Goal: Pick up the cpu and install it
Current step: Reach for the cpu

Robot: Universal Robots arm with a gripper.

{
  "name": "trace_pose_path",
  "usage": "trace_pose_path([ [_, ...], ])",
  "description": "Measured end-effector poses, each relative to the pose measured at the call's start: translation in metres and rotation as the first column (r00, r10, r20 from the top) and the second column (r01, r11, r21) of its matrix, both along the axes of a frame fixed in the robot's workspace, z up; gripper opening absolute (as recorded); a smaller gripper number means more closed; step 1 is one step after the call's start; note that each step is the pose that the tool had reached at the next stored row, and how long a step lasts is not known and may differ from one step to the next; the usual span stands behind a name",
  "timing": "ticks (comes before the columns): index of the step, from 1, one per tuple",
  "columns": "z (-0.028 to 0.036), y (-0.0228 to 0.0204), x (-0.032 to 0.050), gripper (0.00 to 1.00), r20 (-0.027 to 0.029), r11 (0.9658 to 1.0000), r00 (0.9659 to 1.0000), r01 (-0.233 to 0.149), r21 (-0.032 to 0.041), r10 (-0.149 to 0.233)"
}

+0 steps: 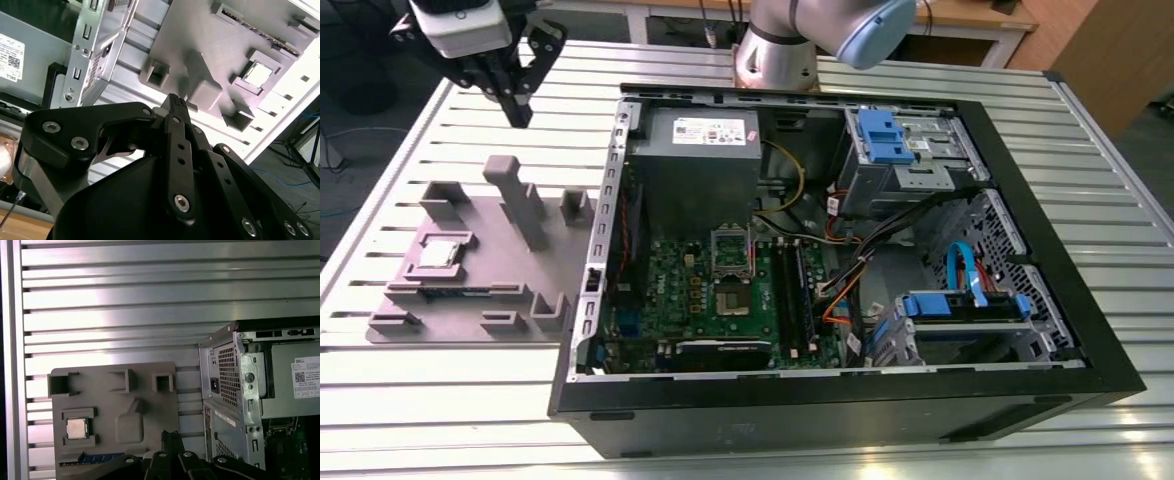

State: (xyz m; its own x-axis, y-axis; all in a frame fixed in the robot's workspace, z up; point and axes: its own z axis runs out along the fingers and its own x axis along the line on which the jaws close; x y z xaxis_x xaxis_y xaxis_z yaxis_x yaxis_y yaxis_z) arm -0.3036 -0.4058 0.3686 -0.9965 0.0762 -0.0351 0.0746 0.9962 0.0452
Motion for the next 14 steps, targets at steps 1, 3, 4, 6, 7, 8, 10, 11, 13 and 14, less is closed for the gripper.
trace_pose_path([
  [1, -0.0004, -0.0002, -0.0021, 0.11, 0.0000, 1.0000, 1.0000, 0.000, 0.0000, 0.000],
  [3, -0.0009, -0.0003, -0.0040, 0.11, 0.0002, 1.0000, 1.0000, 0.000, 0.0002, 0.000],
  [4, -0.0010, -0.0003, -0.0042, 0.11, 0.0002, 1.0000, 1.0000, 0.000, 0.0001, 0.000],
  [6, -0.0011, -0.0003, -0.0047, 0.11, 0.0000, 1.0000, 1.0000, 0.000, 0.0000, 0.000],
  [7, -0.0014, -0.0003, -0.0050, 0.11, 0.0001, 1.0000, 1.0000, 0.000, 0.0001, 0.000],
  [8, -0.0014, -0.0003, -0.0051, 0.11, 0.0001, 1.0000, 1.0000, 0.000, 0.0000, 0.000],
  [10, -0.0014, -0.0003, -0.0051, 0.11, 0.0001, 1.0000, 1.0000, 0.000, 0.0001, 0.000],
  [11, -0.0014, -0.0003, -0.0051, 0.11, 0.0001, 1.0000, 1.0000, 0.000, 0.0001, 0.000],
  [13, -0.0014, -0.0003, -0.0053, 0.11, 0.0001, 1.0000, 1.0000, 0.000, 0.0000, 0.000],
  [14, -0.0014, -0.0003, -0.0055, 0.11, 0.0001, 1.0000, 1.0000, 0.000, 0.0001, 0.000],
])
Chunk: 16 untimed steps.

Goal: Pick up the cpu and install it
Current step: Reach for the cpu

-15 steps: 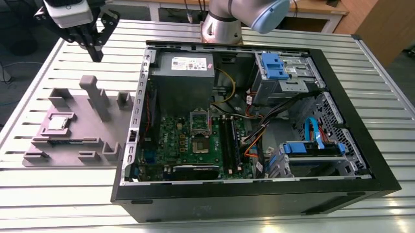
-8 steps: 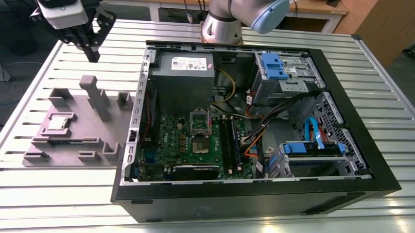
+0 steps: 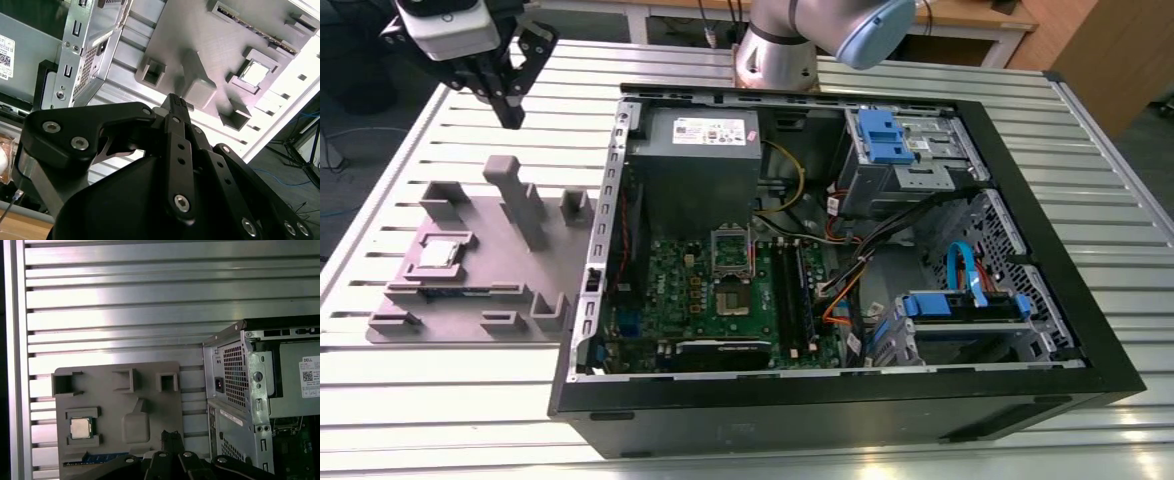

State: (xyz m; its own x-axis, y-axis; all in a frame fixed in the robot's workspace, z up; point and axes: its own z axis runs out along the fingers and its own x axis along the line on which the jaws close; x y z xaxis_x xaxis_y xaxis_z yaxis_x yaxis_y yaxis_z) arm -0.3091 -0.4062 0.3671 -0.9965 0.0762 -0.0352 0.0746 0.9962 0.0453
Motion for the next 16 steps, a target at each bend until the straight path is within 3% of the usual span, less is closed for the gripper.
trace_pose_path([
  [11, -0.0017, 0.0000, -0.0123, 0.11, 0.0000, 1.0000, 1.0000, 0.000, 0.0000, 0.000],
  [16, -0.0017, 0.0000, -0.0134, 0.11, 0.0000, 1.0000, 1.0000, 0.000, 0.0000, 0.000],
])
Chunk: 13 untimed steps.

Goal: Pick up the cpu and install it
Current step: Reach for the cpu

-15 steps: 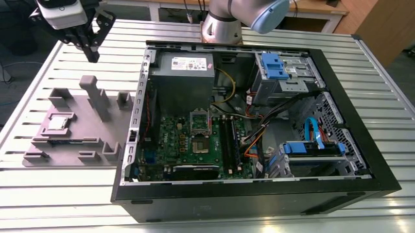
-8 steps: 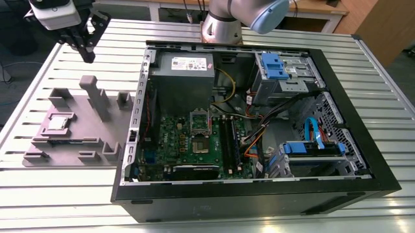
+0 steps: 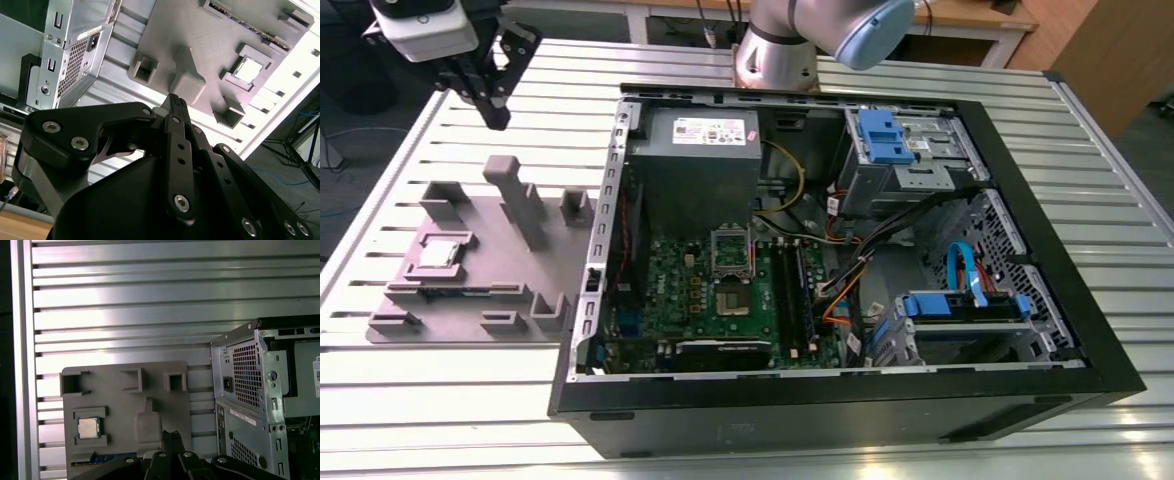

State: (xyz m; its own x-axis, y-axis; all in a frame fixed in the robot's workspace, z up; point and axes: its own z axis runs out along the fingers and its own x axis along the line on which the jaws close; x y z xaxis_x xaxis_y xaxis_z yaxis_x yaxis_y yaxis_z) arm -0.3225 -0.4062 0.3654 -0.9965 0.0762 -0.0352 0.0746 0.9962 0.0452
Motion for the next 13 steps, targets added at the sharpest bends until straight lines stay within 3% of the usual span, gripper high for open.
trace_pose_path([
  [13, -0.0016, 0.0000, -0.0035, 0.11, 0.0001, 1.0000, 1.0000, 0.000, 0.0000, 0.000],
])
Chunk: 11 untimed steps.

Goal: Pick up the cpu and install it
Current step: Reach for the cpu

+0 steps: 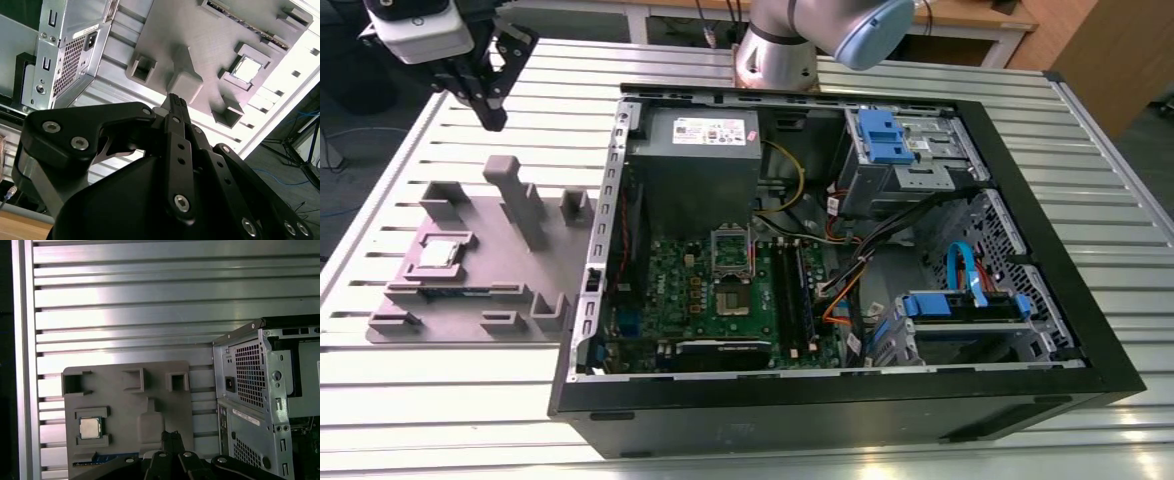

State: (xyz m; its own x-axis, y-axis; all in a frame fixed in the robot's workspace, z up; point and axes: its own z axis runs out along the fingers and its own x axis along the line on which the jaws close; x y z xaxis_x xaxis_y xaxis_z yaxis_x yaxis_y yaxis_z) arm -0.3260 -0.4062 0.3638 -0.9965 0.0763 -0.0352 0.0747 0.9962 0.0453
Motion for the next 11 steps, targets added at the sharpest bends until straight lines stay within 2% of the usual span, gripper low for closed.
trace_pose_path([
  [11, -0.0012, 0.0000, -0.0047, 0.11, 0.0000, 1.0000, 1.0000, 0.000, 0.0000, 0.000],
])
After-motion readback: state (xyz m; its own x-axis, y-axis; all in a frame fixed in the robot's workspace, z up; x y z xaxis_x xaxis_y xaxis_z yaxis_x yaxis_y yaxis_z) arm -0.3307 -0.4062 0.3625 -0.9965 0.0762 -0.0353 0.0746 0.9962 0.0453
